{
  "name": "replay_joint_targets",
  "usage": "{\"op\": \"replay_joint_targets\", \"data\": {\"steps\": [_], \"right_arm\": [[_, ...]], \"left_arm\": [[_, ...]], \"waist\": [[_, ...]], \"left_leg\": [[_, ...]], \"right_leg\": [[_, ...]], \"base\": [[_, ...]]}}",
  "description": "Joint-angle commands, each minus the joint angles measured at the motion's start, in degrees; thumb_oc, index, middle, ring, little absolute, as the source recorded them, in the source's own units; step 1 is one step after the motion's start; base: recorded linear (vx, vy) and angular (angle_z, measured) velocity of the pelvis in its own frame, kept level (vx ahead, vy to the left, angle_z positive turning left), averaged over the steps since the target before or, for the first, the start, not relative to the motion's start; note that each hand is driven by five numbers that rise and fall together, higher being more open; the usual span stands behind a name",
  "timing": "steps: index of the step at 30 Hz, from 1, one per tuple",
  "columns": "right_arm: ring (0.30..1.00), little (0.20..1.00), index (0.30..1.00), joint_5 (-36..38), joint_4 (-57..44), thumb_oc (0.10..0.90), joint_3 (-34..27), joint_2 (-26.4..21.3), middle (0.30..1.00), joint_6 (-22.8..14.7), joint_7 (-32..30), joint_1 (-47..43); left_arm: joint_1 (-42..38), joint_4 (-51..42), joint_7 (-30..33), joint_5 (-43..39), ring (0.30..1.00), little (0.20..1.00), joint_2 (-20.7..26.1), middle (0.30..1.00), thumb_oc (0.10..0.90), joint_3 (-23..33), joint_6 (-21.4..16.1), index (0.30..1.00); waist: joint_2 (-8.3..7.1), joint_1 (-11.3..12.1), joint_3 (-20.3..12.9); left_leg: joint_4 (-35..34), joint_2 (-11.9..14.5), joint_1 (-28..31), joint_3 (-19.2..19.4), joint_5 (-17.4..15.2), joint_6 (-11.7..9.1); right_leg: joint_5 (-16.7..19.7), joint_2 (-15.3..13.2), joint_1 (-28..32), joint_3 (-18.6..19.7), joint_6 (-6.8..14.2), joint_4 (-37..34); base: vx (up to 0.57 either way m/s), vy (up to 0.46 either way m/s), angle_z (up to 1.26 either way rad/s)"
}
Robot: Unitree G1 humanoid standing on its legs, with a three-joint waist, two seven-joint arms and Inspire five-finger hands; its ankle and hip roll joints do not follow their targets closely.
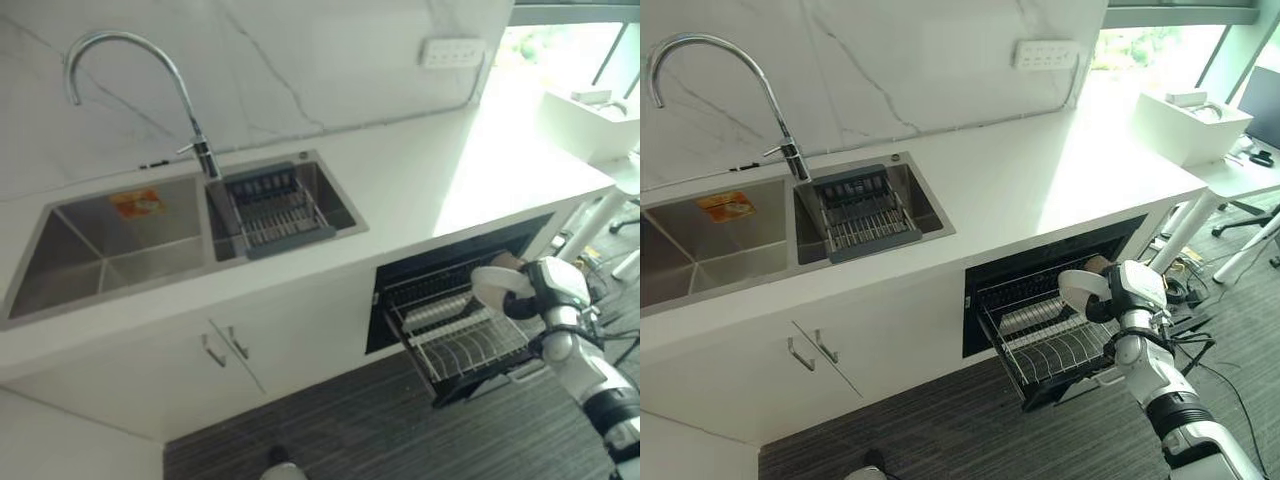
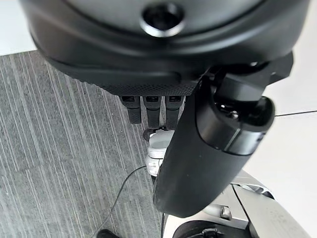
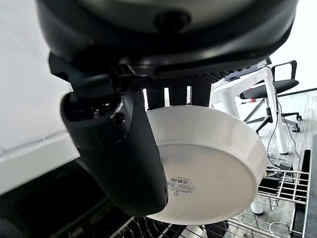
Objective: Place the dishes in the dishwasher.
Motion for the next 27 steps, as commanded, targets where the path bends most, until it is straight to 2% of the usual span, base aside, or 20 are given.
{"op": "replay_joint_targets", "data": {"steps": [1, 4, 11, 16, 18, 21, 27], "right_arm": [[0.3, 0.3, 0.3, -1.32, 1.84, 0.4, -2.78, -2.68, 0.3, -1.12, -8.3, -11.92], [0.3, 0.3, 0.3, 0.43, 4.83, 0.4, -2.37, -1.68, 0.3, 0.47, -10.12, -14.04], [0.3, 0.3, 0.3, 5.8, 14.39, 0.4, 1.83, -3.73, 0.3, 0.02, -13.26, -27.25], [0.3, 0.3, 0.3, 6.28, 19.05, 0.4, 4.07, -4.79, 0.3, 0.28, -13.15, -31.46], [0.3, 0.3, 0.3, 6.79, 20.96, 0.4, 4.42, -5.12, 0.3, -0.66, -11.96, -32.65], [0.3, 0.3, 0.3, 5.8, 25.17, 0.4, 5.94, -5.57, 0.3, 0.14, -9.87, -35.23], [0.3, 0.3, 0.3, 4.54, 27.96, 0.4, 7.4, -5.66, 0.3, 0.2, -9.13, -37.74]], "left_arm": [[-5.1, -4.03, 0.61, 0.22, 0.9, 0.9, 2.28, 0.9, 0.8, -1.93, -3.34, 0.9], [-5.23, -4.31, 1.3, -0.08, 0.9, 0.9, 2.84, 0.9, 0.8, -2.87, -3.09, 0.9], [-9.54, -3.11, 0.57, -3.81, 0.9, 0.9, 3.05, 0.9, 0.8, -6.05, -6.38, 0.9], [-9.49, -3.5, 0.2, -6.04, 0.9, 0.9, 2.02, 0.9, 0.8, -7.59, -8.02, 0.9], [-9.2, -4.2, -0.15, -7.19, 0.9, 0.9, 2.01, 0.9, 0.8, -7.88, -7.63, 0.9], [-8.81, -5.99, -1.03, -9.02, 0.9, 0.9, 2.49, 0.9, 0.8, -8.25, -7.64, 0.9], [-8.88, -7.93, -1.1, -9.89, 0.9, 0.9, 2.58, 0.9, 0.8, -9.7, -7.76, 0.9]], "waist": [[-0.82, 1.12, 0.44], [-0.46, 1.89, 0.96], [2.42, 2.73, 6.49], [4.72, 2.71, 8.25], [5.61, 2.76, 8.57], [7.42, 3.18, 9.63], [9.13, 3.57, 11.29]], "left_leg": [[10.45, 1.13, 1.83, -1.82, -12.44, -1.72], [10.45, 0.85, 1.27, -2.52, -12.34, -1.71], [10.45, -0.57, -4.51, -4.49, -11.38, -1.49], [10.45, -1.41, -5.95, -4.67, -11.15, -1.3], [10.45, -1.69, -6.39, -4.67, -11.04, -1.33], [10.45, -2.45, -7.41, -4.79, -10.92, -1.3], [10.45, -3.09, -8.69, -4.99, -10.56, -1.3]], "right_leg": [[-1.94, -0.62, 0.05, -5.18, 0.06, 1.54], [-1.68, -0.98, -0.17, -5.63, 0.14, 1.54], [0.53, -2.91, -6.73, -4.06, 0.54, 1.54], [0.88, -3.55, -8.81, -2.44, 0.66, 1.54], [0.97, -3.88, -9.43, -2.09, 0.72, 1.54], [1.28, -4.89, -10.73, -1.59, 0.96, 1.54], [1.72, -5.63, -12.2, -1.19, 0.9, 1.54]], "base": [[0.08, -0.019, 0.15], [0.04, -0.031, 0.13], [-0.19, 0.008, 0.08], [-0.02, 0.05, 0.04], [0.02, 0.073, -0.07], [0.03, 0.076, -0.04], [0.01, 0.025, 0.0]]}}
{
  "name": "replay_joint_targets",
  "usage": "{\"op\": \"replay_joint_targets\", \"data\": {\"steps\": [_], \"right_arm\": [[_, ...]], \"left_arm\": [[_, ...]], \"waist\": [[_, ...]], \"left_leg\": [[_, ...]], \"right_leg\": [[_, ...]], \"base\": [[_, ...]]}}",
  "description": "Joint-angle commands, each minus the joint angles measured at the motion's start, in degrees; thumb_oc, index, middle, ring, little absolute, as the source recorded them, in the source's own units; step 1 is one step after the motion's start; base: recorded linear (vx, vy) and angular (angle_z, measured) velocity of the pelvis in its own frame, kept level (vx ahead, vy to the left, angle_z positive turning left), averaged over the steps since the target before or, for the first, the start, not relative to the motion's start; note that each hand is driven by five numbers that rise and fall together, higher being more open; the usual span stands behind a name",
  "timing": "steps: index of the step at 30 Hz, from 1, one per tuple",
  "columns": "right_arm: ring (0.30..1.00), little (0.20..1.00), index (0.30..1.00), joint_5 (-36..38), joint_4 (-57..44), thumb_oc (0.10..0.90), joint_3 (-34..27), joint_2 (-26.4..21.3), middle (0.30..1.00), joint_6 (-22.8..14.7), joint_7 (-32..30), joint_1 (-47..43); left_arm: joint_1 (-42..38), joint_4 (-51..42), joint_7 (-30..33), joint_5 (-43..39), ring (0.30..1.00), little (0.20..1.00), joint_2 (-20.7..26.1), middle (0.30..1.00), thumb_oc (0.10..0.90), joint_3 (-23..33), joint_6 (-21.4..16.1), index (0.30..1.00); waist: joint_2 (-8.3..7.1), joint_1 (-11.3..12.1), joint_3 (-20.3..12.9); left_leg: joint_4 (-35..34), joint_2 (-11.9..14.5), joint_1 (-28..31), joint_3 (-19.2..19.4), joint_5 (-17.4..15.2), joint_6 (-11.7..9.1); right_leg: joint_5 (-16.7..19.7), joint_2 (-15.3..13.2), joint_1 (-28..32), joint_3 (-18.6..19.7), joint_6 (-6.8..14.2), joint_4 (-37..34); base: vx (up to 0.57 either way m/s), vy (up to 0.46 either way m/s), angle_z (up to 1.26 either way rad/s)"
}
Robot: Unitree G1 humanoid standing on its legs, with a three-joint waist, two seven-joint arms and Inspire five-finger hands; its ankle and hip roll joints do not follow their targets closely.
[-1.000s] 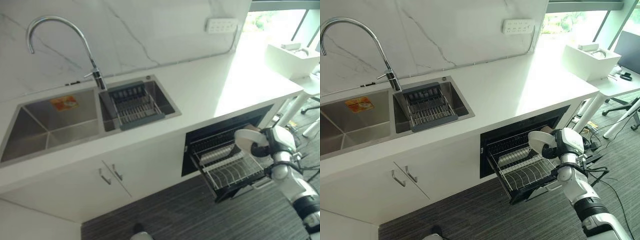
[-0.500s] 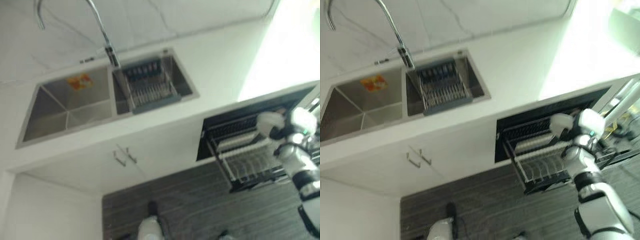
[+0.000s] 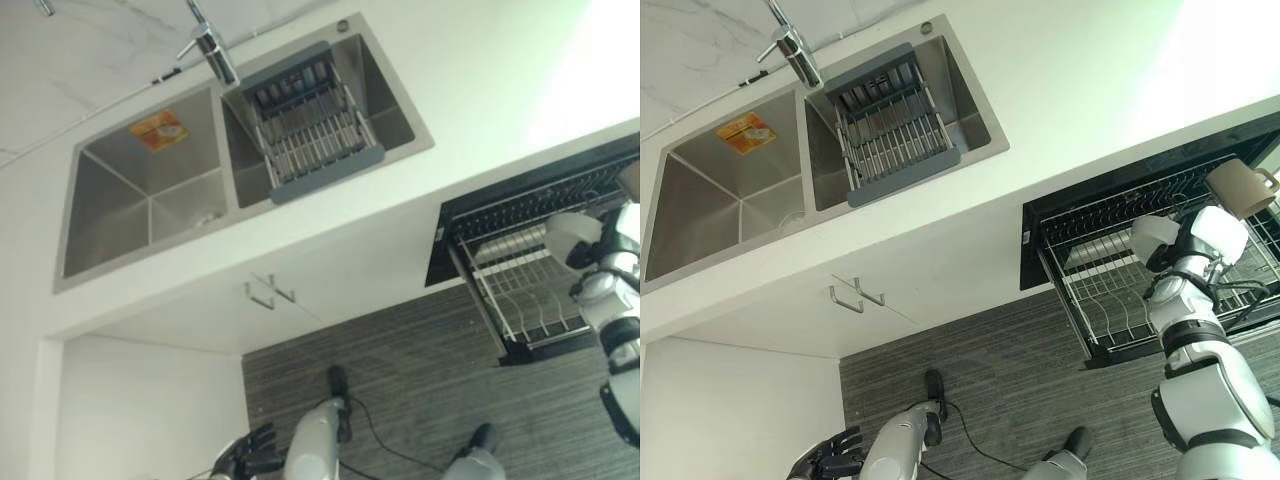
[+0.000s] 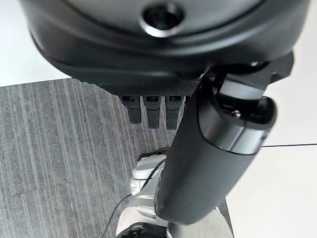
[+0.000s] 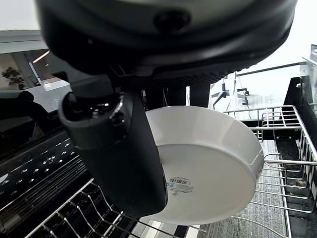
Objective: Place the dishes in the dishwasher.
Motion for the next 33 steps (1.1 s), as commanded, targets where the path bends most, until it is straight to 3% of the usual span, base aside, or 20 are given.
{"op": "replay_joint_targets", "data": {"steps": [1, 4, 6, 10, 13, 15, 16, 19, 20, 21, 22, 25, 26, 28, 30, 33], "right_arm": [[0.3, 0.3, 0.3, -1.96, -0.93, 0.4, 2.72, -3.81, 0.3, -1.85, -2.61, -9.42], [0.3, 0.3, 0.3, -1.91, -0.63, 0.4, 2.85, -3.45, 0.3, -2.32, -2.88, -9.83], [0.3, 0.3, 0.3, -3.19, -0.72, 0.4, 3.43, -3.22, 0.3, -4.82, -3.79, -10.8], [0.3, 0.3, 0.3, -2.9, -0.53, 0.4, 4.67, -2.01, 0.3, -4.81, 2.7, -11.66], [0.3, 0.3, 0.3, -0.91, 0.3, 0.4, 5.05, 0.18, 0.3, -4.38, 9.36, -10.43], [0.3, 0.3, 0.3, 0.97, 0.91, 0.4, 4.84, 1.46, 0.3, -3.91, 10.78, -9.64], [0.3, 0.3, 0.3, 1.39, 1.21, 0.4, 4.56, 1.98, 0.3, -3.72, 11.91, -9.5], [0.307, 0.307, 0.307, 2.49, 2.36, 0.405, 4.02, 3.1, 0.307, -2.21, 15.17, -9.46], [0.385, 0.385, 0.385, 3.86, 3.08, 0.456, 3.33, 4.16, 0.385, -1.17, 17.37, -9.05], [0.808, 0.808, 0.808, 4.54, 3.62, 0.739, 3.18, 4.7, 0.808, -0.37, 19.13, -9.2], [0.9, 0.9, 0.9, 4.95, 3.84, 0.8, 3.11, 4.89, 0.9, -0.01, 19.82, -9.24], [0.9, 0.9, 0.9, 6.97, 4.35, 0.8, 2.61, 5.13, 0.9, 1.44, 22.38, -8.97], [0.9, 0.9, 0.9, 7.93, 4.48, 0.8, 2.34, 5.16, 0.9, 1.81, 23.71, -9.0], [0.9, 0.9, 0.9, 11.28, 5.29, 0.8, 1.42, 5.28, 0.9, 3.89, 28.71, -8.46], [0.9, 0.9, 0.9, 13.88, 5.77, 0.8, 0.24, 5.04, 0.9, 4.32, 29.06, -7.97], [0.9, 0.9, 0.9, 15.14, 5.98, 0.8, -0.94, 4.04, 0.9, 4.22, 29.48, -8.13]], "left_arm": [[-0.96, -2.19, -0.75, -2.46, 0.9, 0.9, 2.93, 0.9, 0.8, -3.16, -2.19, 0.9], [-0.89, -3.11, -0.73, -3.36, 0.9, 0.9, 3.49, 0.9, 0.8, -3.49, -2.91, 0.9], [-1.01, -3.94, -0.65, -3.92, 0.9, 0.9, 3.67, 0.9, 0.8, -3.58, -3.24, 0.9], [-1.11, -3.89, -1.61, -4.93, 0.9, 0.9, 3.36, 0.9, 0.8, -3.99, -4.59, 0.9], [-1.12, -4.61, -2.18, -4.03, 0.9, 0.9, 3.44, 0.9, 0.8, -3.88, -4.32, 0.9], [-1.55, -5.17, -2.2, -3.76, 0.9, 0.9, 3.7, 0.9, 0.8, -3.95, -4.02, 0.9], [-1.72, -5.05, -2.28, -3.63, 0.9, 0.9, 3.63, 0.9, 0.8, -4.04, -4.15, 0.9], [-2.45, -4.51, -2.38, -3.12, 0.9, 0.9, 3.54, 0.9, 0.8, -4.21, -4.87, 0.9], [-2.97, -4.29, -2.03, -3.21, 0.9, 0.9, 3.41, 0.9, 0.8, -3.98, -4.93, 0.9], [-3.38, -3.59, -2.12, -3.1, 0.9, 0.9, 3.24, 0.9, 0.8, -3.83, -5.34, 0.9], [-3.6, -3.43, -2.09, -3.1, 0.9, 0.9, 3.24, 0.9, 0.8, -3.84, -5.39, 0.9], [-3.72, -3.11, -2.35, -2.68, 0.9, 0.9, 3.26, 0.9, 0.8, -3.53, -5.65, 0.9], [-3.78, -3.2, -2.45, -2.54, 0.9, 0.9, 3.29, 0.9, 0.8, -3.37, -5.68, 0.9], [-3.85, -3.57, -2.39, -2.08, 0.9, 0.9, 3.55, 0.9, 0.8, -3.16, -5.6, 0.9], [-4.04, -3.82, -2.07, -1.96, 0.9, 0.9, 3.57, 0.9, 0.8, -2.83, -5.28, 0.9], [-3.95, -3.82, -1.97, -2.2, 0.9, 0.9, 3.54, 0.9, 0.8, -2.75, -5.46, 0.9]], "waist": [[-0.26, 0.98, -0.1], [0.34, 1.36, 0.82], [1.07, 1.73, 1.63], [2.08, 2.17, 2.55], [1.99, 2.62, 2.71], [1.77, 2.74, 3.31], [1.55, 2.85, 3.2], [1.24, 3.01, 3.63], [0.95, 3.04, 4.1], [0.79, 3.05, 4.37], [0.7, 3.05, 4.48], [0.34, 3.12, 4.7], [0.35, 3.09, 5.01], [0.08, 3.31, 5.25], [-0.15, 3.36, 5.12], [0.09, 3.21, 5.56]], "left_leg": [[10.53, 3.4, 1.31, -4.71, -12.91, -5.41], [10.53, 2.79, 0.28, -5.36, -12.91, -5.31], [10.53, 2.5, -0.89, -5.78, -12.76, -5.37], [10.53, 1.74, -2.15, -6.12, -12.56, -5.19], [10.53, 1.58, -1.55, -6.66, -13.78, -5.77], [10.53, 1.75, -2.27, -6.29, -12.47, -5.18], [10.53, 1.78, -1.68, -6.73, -13.72, -5.79], [10.53, 1.96, -1.89, -6.8, -13.66, -5.79], [10.53, 2.24, -1.92, -6.83, -13.51, -5.91], [10.53, 2.3, -2.05, -6.84, -13.44, -5.93], [10.53, 2.31, -2.13, -6.85, -13.43, -5.93], [10.53, 2.4, -2.33, -6.94, -13.29, -6.0], [10.53, 2.45, -3.17, -6.58, -11.95, -5.39], [10.53, 2.49, -3.3, -6.73, -11.92, -5.44], [10.53, 2.49, -2.81, -7.15, -13.11, -6.11], [10.53, 2.47, -3.55, -6.64, -11.76, -5.54]], "right_leg": [[-2.21, 0.39, -2.7, -1.71, -1.56, 2.34], [-2.07, 0.17, -3.65, -1.57, -1.52, 2.34], [-1.87, -0.19, -4.7, -1.5, -1.51, 2.34], [-1.59, -0.54, -5.6, -1.59, -1.54, 2.34], [-2.76, -0.51, -4.89, -0.98, -0.72, 2.34], [-1.27, -0.75, -5.45, -1.94, -1.55, 2.34], [-2.45, -0.67, -4.92, -1.29, -0.63, 2.34], [-2.19, -0.71, -5.12, -1.35, -0.59, 2.34], [-1.97, -0.73, -5.11, -1.46, -0.54, 2.34], [-1.86, -0.67, -5.28, -1.39, -0.57, 2.34], [-1.81, -0.67, -5.36, -1.38, -0.56, 2.34], [-1.62, -0.65, -5.52, -1.34, -0.48, 2.34], [-0.31, -0.79, -6.21, -2.09, -1.38, 2.34], [-0.26, -0.68, -6.23, -2.09, -1.37, 2.34], [-1.37, -0.57, -5.83, -1.4, -0.41, 2.34], [-0.14, -0.73, -6.48, -2.09, -1.34, 2.34]], "base": [[0.01, -0.012, 0.04], [-0.01, -0.018, 0.03], [-0.04, 0.003, 0.05], [0.0, 0.016, 0.08], [0.07, -0.004, 0.08], [-0.05, -0.015, 0.08], [0.0, 0.0, 0.0], [0.01, -0.014, 0.12], [-0.03, -0.003, 0.06], [-0.04, -0.004, 0.02], [-0.03, -0.005, 0.02], [-0.05, -0.009, 0.02], [-0.12, -0.01, -0.01], [-0.08, -0.028, -0.01], [0.05, -0.031, 0.01], [-0.04, 0.006, 0.02]]}}
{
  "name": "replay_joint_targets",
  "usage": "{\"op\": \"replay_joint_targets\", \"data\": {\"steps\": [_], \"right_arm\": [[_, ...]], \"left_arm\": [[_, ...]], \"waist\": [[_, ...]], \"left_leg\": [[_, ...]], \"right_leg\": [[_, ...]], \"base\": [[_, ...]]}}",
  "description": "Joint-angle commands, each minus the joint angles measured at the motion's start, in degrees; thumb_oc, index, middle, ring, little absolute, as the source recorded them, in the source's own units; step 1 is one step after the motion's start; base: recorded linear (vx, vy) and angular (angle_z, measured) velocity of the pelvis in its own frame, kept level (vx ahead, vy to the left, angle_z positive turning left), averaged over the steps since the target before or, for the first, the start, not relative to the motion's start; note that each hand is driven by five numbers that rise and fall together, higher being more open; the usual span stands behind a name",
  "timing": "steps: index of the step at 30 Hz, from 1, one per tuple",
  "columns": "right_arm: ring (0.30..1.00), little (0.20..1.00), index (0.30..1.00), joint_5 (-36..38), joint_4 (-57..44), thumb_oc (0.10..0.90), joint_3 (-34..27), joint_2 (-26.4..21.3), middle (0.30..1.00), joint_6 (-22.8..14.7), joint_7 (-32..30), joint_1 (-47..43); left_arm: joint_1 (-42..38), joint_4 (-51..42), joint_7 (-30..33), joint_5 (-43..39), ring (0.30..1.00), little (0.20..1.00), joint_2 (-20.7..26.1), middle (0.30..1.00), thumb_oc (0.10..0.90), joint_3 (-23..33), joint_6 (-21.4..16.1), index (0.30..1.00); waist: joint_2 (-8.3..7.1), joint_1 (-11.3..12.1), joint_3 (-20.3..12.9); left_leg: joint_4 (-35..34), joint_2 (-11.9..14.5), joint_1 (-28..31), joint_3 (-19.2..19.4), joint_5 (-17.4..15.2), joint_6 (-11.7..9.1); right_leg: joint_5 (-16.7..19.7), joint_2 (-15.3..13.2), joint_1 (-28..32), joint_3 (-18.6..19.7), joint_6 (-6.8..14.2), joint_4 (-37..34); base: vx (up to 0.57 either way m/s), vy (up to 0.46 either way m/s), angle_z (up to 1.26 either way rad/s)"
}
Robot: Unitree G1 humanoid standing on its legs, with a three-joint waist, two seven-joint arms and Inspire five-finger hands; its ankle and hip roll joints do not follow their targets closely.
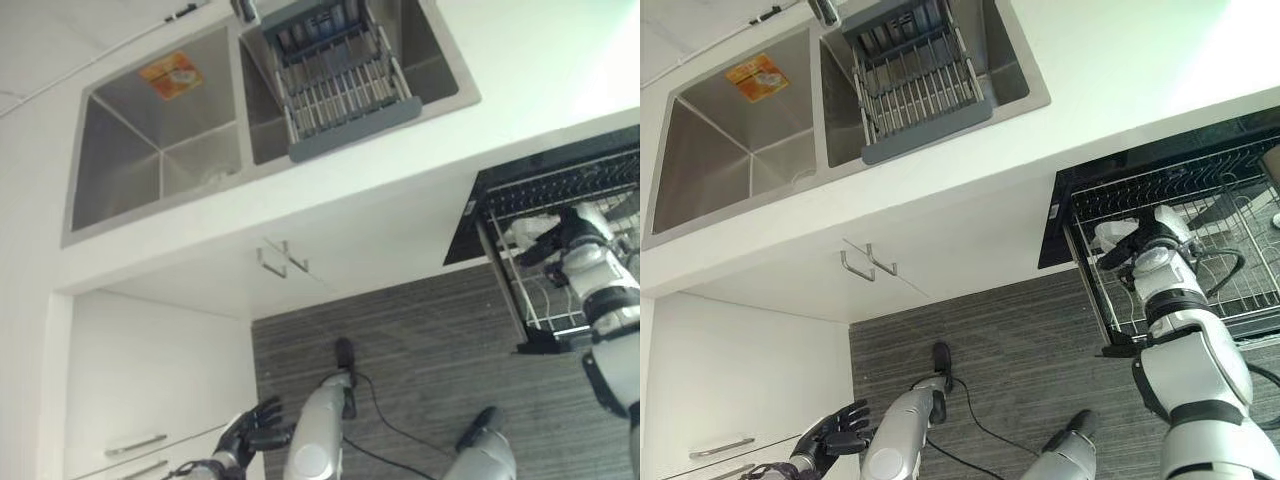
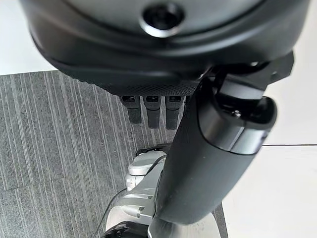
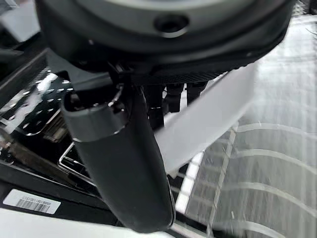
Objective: Place the dishes in the dishwasher.
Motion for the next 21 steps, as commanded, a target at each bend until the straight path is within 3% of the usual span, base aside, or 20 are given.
{"op": "replay_joint_targets", "data": {"steps": [1, 3, 4, 5, 6, 9, 14, 19, 21], "right_arm": [[0.9, 0.9, 0.9, 3.91, 0.33, 0.8, 0.69, -0.73, 0.9, 1.01, 5.02, -0.84], [0.9, 0.9, 0.9, 7.06, 0.21, 0.8, -0.89, -2.54, 0.9, -0.61, 5.6, -1.4], [0.9, 0.9, 0.9, 7.87, 0.16, 0.8, -1.39, -2.85, 0.9, -0.82, 5.22, -1.35], [0.9, 0.9, 0.9, 8.72, 0.05, 0.8, -2.08, -3.25, 0.9, -0.67, 4.98, -1.23], [0.9, 0.9, 0.9, 9.05, 0.05, 0.8, -2.63, -3.67, 0.9, -0.78, 5.53, -1.15], [0.9, 0.9, 0.9, 10.95, 0.16, 0.8, -4.23, -4.84, 0.9, -0.94, 7.64, -0.34], [0.9, 0.9, 0.9, 16.56, -2.14, 0.8, -6.91, -5.93, 0.9, -2.65, 10.25, 1.85], [0.9, 0.9, 0.9, 21.49, -6.35, 0.8, -9.22, -7.49, 0.9, -5.74, 13.1, 3.41], [0.9, 0.9, 0.9, 23.04, -9.4, 0.8, -9.79, -8.51, 0.9, -6.77, 13.45, 4.48]], "left_arm": [[-2.04, -0.57, -0.72, 0.09, 0.9, 0.9, 1.32, 0.9, 0.8, 0.07, -1.98, 0.9], [-1.69, -0.86, -0.97, -0.02, 0.9, 0.9, 1.43, 0.9, 0.8, 0.35, -1.43, 0.9], [-1.49, -0.84, -1.21, 0.16, 0.9, 0.9, 1.37, 0.9, 0.8, 0.58, -1.26, 0.9], [-1.29, -1.06, -1.34, 0.24, 0.9, 0.9, 1.34, 0.9, 0.8, 0.66, -1.11, 0.9], [-0.98, -1.15, -1.43, 0.22, 0.9, 0.9, 1.28, 0.9, 0.8, 0.65, -1.09, 0.9], [-0.49, -1.99, -1.5, -0.21, 0.9, 0.9, 1.35, 0.9, 0.8, 0.43, -0.52, 0.9], [0.89, -2.89, -1.49, -0.47, 0.9, 0.9, 1.74, 0.9, 0.8, 0.62, -0.05, 0.9], [1.21, -2.66, -1.06, -0.75, 0.9, 0.9, 3.05, 0.9, 0.8, 2.09, 0.75, 0.9], [1.61, -2.78, -0.78, -0.8, 0.9, 0.9, 3.63, 0.9, 0.8, 2.99, 1.32, 0.9]], "waist": [[-0.23, 1.56, 1.6], [-0.04, 1.45, 1.77], [-0.12, 1.5, 1.42], [0.01, 1.37, 1.64], [-0.07, 1.37, 1.27], [-0.03, 1.07, 0.99], [-1.04, 0.32, 0.43], [-3.95, -0.73, 0.0], [-5.44, -1.14, -0.74]], "left_leg": [[11.14, 2.65, 1.17, -2.82, -14.64, -5.81], [11.14, 2.61, 0.43, -2.3, -13.26, -5.34], [11.14, 2.57, 1.18, -2.66, -14.59, -6.04], [11.14, 2.63, 0.52, -2.17, -13.16, -5.49], [11.14, 2.62, 1.29, -2.55, -14.52, -6.17], [11.14, 2.71, 1.68, -2.32, -14.56, -6.27], [11.14, 3.33, 3.09, -1.74, -14.58, -6.5], [11.14, 4.73, 4.26, -0.57, -13.32, -6.02], [11.14, 5.35, 5.72, -0.73, -14.63, -6.7]], "right_leg": [[2.17, 0.84, -1.23, -0.23, 0.39, -5.97], [3.46, 0.6, -1.77, -1.22, -0.41, -5.97], [2.14, 0.78, -1.14, -0.44, 0.57, -5.97], [3.48, 0.64, -1.72, -1.24, -0.35, -5.97], [2.16, 0.81, -1.12, -0.42, 0.62, -5.97], [2.06, 0.96, -0.96, -0.2, 0.58, -5.97], [1.82, 1.64, 0.26, -0.1, 0.46, -5.97], [3.15, 2.58, 1.38, -1.0, -0.33, -5.97], [1.99, 3.27, 2.74, -0.34, 0.59, -5.97]], "base": [[-0.05, 0.02, -0.04], [-0.05, 0.019, 0.01], [-0.12, 0.024, 0.0], [0.08, 0.009, 0.0], [0.0, 0.0, 0.0], [0.0, 0.016, -0.04], [-0.01, 0.006, -0.01], [-0.07, -0.048, -0.07], [0.08, -0.07, -0.09]]}}
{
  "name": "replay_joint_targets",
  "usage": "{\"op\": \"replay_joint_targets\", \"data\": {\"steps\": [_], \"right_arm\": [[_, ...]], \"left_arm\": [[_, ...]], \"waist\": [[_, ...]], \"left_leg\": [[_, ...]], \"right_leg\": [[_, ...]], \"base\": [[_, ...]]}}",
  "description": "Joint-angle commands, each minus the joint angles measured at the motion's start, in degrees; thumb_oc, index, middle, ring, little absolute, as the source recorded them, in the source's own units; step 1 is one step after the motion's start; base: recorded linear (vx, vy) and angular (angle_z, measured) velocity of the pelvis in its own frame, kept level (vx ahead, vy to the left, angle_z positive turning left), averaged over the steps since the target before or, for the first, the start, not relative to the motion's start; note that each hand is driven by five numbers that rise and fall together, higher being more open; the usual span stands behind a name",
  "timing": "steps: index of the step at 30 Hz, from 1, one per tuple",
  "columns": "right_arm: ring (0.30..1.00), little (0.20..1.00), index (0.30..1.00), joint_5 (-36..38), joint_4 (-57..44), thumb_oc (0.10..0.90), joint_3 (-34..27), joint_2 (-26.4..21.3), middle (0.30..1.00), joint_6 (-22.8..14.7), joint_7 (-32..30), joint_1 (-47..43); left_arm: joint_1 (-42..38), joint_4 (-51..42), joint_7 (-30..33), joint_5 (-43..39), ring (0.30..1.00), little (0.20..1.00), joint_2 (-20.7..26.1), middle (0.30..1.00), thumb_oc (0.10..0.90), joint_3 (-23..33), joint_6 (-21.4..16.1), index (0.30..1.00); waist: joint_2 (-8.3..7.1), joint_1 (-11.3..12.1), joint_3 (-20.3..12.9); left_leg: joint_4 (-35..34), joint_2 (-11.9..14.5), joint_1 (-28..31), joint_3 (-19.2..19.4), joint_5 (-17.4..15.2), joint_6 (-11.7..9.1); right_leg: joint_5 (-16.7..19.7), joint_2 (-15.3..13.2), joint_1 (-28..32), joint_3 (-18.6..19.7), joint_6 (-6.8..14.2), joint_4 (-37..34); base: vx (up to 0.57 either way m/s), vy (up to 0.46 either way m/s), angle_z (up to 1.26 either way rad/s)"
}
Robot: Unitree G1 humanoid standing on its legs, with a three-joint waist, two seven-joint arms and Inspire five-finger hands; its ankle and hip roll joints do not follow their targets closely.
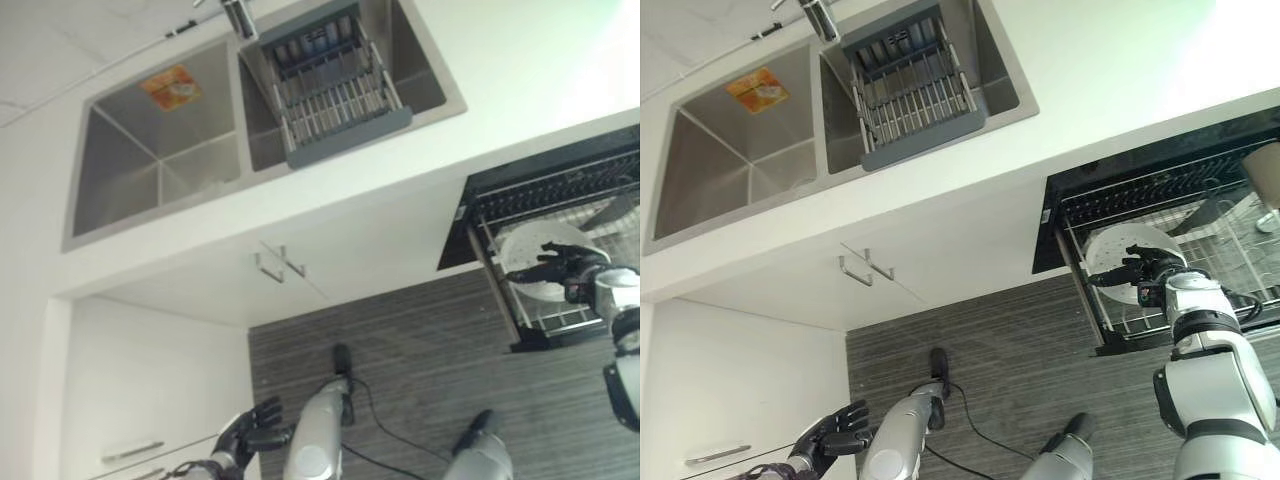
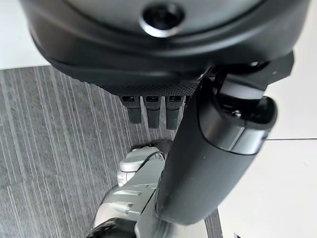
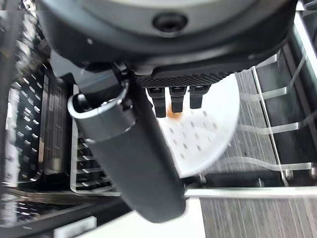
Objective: Place the dishes in the dishwasher.
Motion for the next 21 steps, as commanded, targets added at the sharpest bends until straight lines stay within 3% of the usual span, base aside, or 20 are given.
{"op": "replay_joint_targets", "data": {"steps": [1, 4, 6, 8, 10, 14, 16, 18, 21], "right_arm": [[0.9, 0.9, 0.9, 5.53, -8.8, 0.8, -3.32, -5.27, 0.9, -6.98, -0.02, -1.04], [0.9, 0.9, 0.9, 9.6, -13.24, 0.8, -5.82, -7.46, 0.9, -7.27, -0.94, 0.97], [0.9, 0.9, 0.9, 12.66, -19.14, 0.8, -8.98, -9.5, 0.9, -6.58, -3.2, 4.41], [0.9, 0.9, 0.9, 15.98, -22.07, 0.8, -11.25, -10.39, 0.9, -3.92, -5.84, 6.26], [0.9, 0.9, 0.9, 17.42, -26.19, 0.8, -15.48, -10.79, 0.9, -4.11, -8.52, 9.46], [0.9, 0.9, 0.9, 14.43, -44.42, 0.8, -25.58, -7.57, 0.9, -5.67, -19.47, 20.09], [0.9, 0.9, 0.9, 9.22, -48.21, 0.8, -28.48, -6.38, 0.9, -2.69, -21.35, 24.27], [0.9, 0.9, 0.9, 14.98, -51.39, 0.8, -34.25, -3.62, 0.9, -1.81, -27.13, 32.57], [0.9, 0.9, 0.9, 18.35, -50.48, 0.8, -37.72, 0.4, 0.9, -3.59, -32.52, 36.84]], "left_arm": [[0.08, -1.08, 0.14, -0.56, 0.9, 0.9, 1.92, 0.9, 0.8, -0.09, 0.36, 0.9], [1.22, -1.53, 0.97, -0.32, 0.9, 0.9, 2.01, 0.9, 0.8, 1.16, 1.53, 0.9], [2.87, -1.54, 1.85, 0.29, 0.9, 0.9, 1.56, 0.9, 0.8, 2.56, 2.0, 0.9], [3.43, -1.41, 2.53, 0.33, 0.9, 0.9, 1.15, 0.9, 0.8, 3.13, 2.11, 0.9], [4.53, -0.93, 3.27, 0.3, 0.9, 0.9, 0.28, 0.9, 0.8, 4.0, 1.71, 0.9], [4.45, 3.55, 3.57, 2.05, 0.9, 0.9, -2.96, 0.9, 0.8, 7.0, 0.25, 0.9], [4.06, 4.96, 3.55, 2.9, 0.9, 0.9, -3.92, 0.9, 0.8, 8.01, 0.24, 0.9], [2.92, 9.0, 3.79, 3.86, 0.9, 0.9, -5.6, 0.9, 0.8, 9.48, -0.79, 0.9], [2.07, 10.54, 4.06, 4.68, 0.9, 0.9, -6.41, 0.9, 0.8, 10.04, -1.17, 0.9]], "waist": [[-2.67, 0.41, -0.12], [-4.4, -0.12, -1.3], [-6.1, -0.91, -3.41], [-6.81, -1.55, -4.23], [-7.73, -2.52, -5.28], [-9.27, -5.92, -7.64], [-9.58, -7.1, -8.24], [-10.18, -9.16, -9.29], [-10.3, -10.05, -9.74]], "left_leg": [[12.44, 4.4, 3.93, -1.71, -16.58, -7.07], [12.44, 5.58, 5.16, 0.32, -15.37, -6.53], [12.44, 6.54, 7.83, 0.94, -16.8, -7.09], [12.44, 6.9, 8.86, 1.52, -16.96, -7.0], [12.44, 7.28, 9.68, 3.2, -15.98, -6.15], [12.44, 7.85, 12.37, 5.63, -16.65, -5.86], [12.44, 8.08, 13.09, 6.43, -16.9, -5.86], [12.44, 8.65, 14.46, 7.86, -17.35, -5.88], [12.44, 8.94, 15.21, 8.52, -17.68, -5.94]], "right_leg": [[0.18, 1.57, 1.68, -0.75, 1.43, -4.07], [1.09, 1.98, 3.12, -2.65, 0.62, -4.07], [-0.17, 2.76, 5.57, -2.59, 1.52, -4.07], [-0.24, 3.01, 6.35, -2.65, 1.53, -4.07], [0.66, 3.01, 6.77, -3.51, 0.64, -4.07], [-0.09, 3.97, 8.11, -2.26, 0.39, -4.07], [-0.4, 4.27, 8.39, -1.83, 0.26, -4.07], [-1.05, 4.91, 8.78, -0.61, 0.01, -4.07], [-1.44, 5.26, 9.04, 0.19, -0.04, -4.07]], "base": [[0.09, -0.056, -0.04], [-0.04, -0.015, -0.11], [0.19, -0.02, -0.14], [0.07, -0.006, -0.25], [0.02, 0.005, -0.25], [0.09, 0.024, -0.22], [0.04, 0.036, -0.34], [0.05, 0.026, -0.35], [0.02, -0.008, -0.21]]}}
